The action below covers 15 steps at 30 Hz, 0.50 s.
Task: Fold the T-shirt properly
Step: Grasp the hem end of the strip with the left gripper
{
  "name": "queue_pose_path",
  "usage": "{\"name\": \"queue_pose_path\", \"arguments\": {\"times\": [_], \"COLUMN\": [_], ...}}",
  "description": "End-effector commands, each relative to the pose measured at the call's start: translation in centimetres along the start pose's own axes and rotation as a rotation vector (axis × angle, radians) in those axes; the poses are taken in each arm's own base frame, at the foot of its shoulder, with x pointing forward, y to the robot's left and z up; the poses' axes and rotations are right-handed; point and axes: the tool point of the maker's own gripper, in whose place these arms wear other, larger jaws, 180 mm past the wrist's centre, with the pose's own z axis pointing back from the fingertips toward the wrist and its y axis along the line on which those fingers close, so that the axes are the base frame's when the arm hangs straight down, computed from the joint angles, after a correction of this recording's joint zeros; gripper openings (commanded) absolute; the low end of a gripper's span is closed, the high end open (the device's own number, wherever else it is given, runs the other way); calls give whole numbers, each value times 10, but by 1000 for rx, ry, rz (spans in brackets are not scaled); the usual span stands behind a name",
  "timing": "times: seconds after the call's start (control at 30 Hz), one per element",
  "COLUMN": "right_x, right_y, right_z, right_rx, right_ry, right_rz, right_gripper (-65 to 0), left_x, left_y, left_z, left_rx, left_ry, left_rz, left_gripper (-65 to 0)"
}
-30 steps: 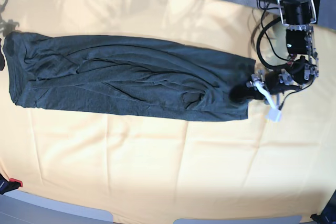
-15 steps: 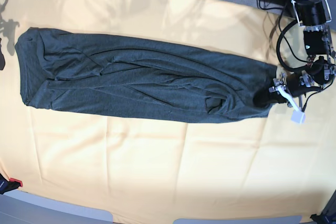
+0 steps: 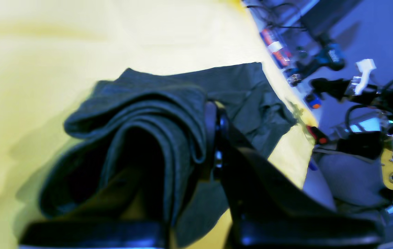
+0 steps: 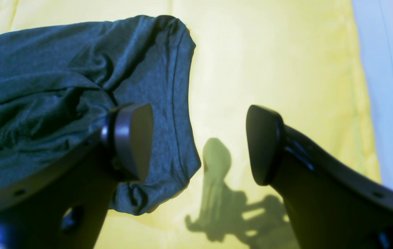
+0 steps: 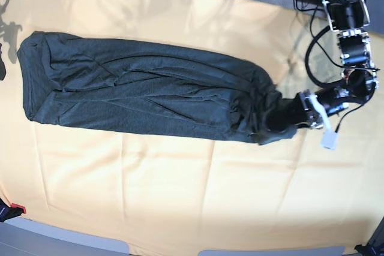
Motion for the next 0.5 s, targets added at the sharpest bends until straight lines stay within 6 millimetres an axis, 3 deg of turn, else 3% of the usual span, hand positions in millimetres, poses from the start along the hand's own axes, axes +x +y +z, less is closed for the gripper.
{"name": "queue_pose_path", "arguments": {"times": [0.0, 0.2, 0.3, 0.47], "right_x": [18, 18, 18, 18], "right_y": [-1, -2, -2, -2], "right_z": [5, 5, 5, 5], "right_rx": [1, -1, -1, -2], "right_ry": [-48, -45, -45, -44], "right_rz": [28, 30, 30, 30], "right_gripper": [-213, -213, -213, -213], "left_x": [12, -22, -25, -33], "left_y": [-12, -49, -69, -74], "left_z": [-8, -65, -88, -125], "left_rx": [-44, -206, -276, -230], "left_ry": [-26, 27, -11, -34], "left_rz": [-32, 30, 62, 32], "left_gripper": [-650, -650, -650, -650]}}
